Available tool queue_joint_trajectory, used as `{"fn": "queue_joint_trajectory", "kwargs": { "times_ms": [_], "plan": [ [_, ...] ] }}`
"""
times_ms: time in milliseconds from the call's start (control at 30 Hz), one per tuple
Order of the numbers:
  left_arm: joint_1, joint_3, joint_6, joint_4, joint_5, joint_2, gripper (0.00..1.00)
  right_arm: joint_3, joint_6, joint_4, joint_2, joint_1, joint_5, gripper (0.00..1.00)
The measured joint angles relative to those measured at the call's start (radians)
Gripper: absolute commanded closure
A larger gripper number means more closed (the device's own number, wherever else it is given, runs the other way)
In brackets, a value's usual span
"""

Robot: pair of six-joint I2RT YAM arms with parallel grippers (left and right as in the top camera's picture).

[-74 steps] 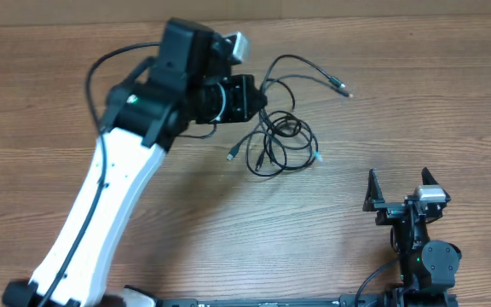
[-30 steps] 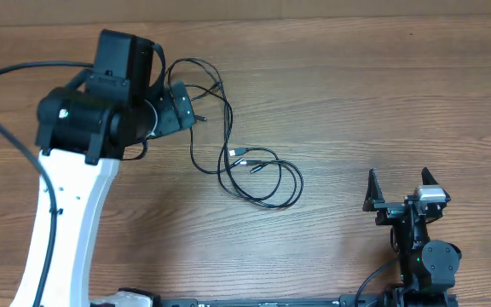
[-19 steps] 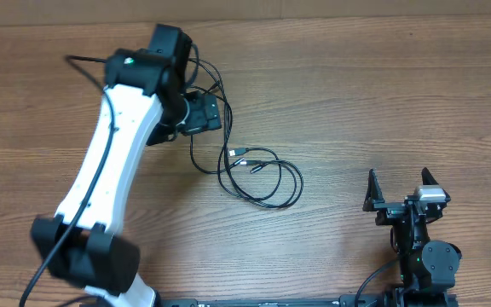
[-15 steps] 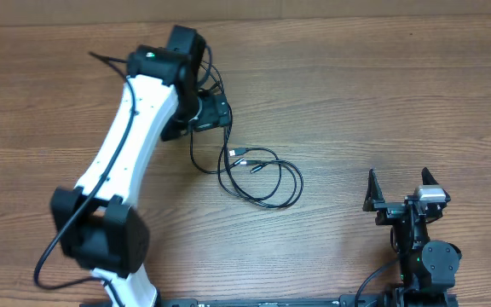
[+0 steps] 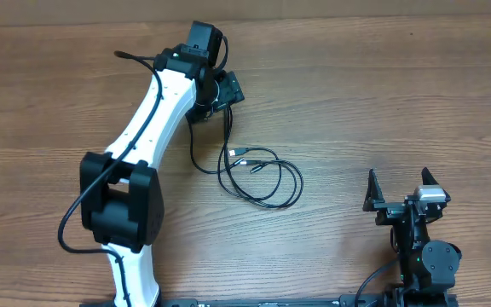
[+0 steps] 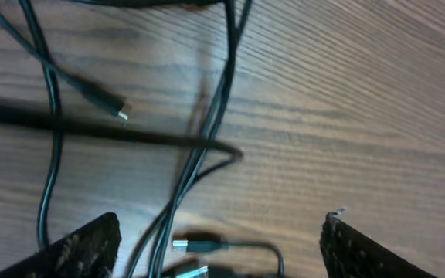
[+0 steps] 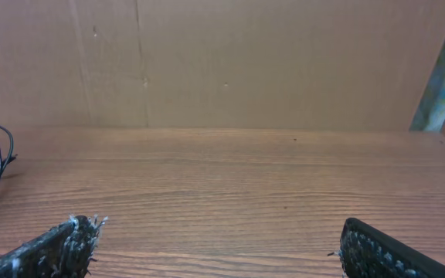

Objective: Untangle cables

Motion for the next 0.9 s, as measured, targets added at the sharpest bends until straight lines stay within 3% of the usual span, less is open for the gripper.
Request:
{"fn": "queue_joint_trajectory", "kwargs": {
  "times_ms": [67,100,133,167,267,567,900],
  "plan": [
    [-0.003,0.0,-0.033,0.018,-0.012,0.032,0.33,0.0,0.0,0.0,0.0,0.0,0.0,0.0],
    [-0.006,0.0,-0.047,0.027,-0.016,0.049,0.5,0.0,-0.001,0.0,0.0,0.0,0.0,0.0],
    [-0.006,0.0,-0.056,0.035,-0.02,0.069,0.72,0.0,0.0,0.0,0.0,0.0,0.0,0.0],
    [-0.006,0.0,-0.06,0.039,-0.023,0.084,0.83,0.0,0.0,0.0,0.0,0.0,0.0,0.0],
    [-0.006,-0.001,-0.081,0.048,-0.025,0.116,0.96,0.0,0.0,0.0,0.0,0.0,0.0,0.0],
    [0.019,0.002,-0.091,0.057,0.073,0.066,0.96,0.0,0.0,0.0,0.0,0.0,0.0,0.0],
    [0.025,0.094,-0.084,0.14,0.206,-0.333,0.96,0.0,0.0,0.0,0.0,0.0,0.0,0.0]
  ]
}}
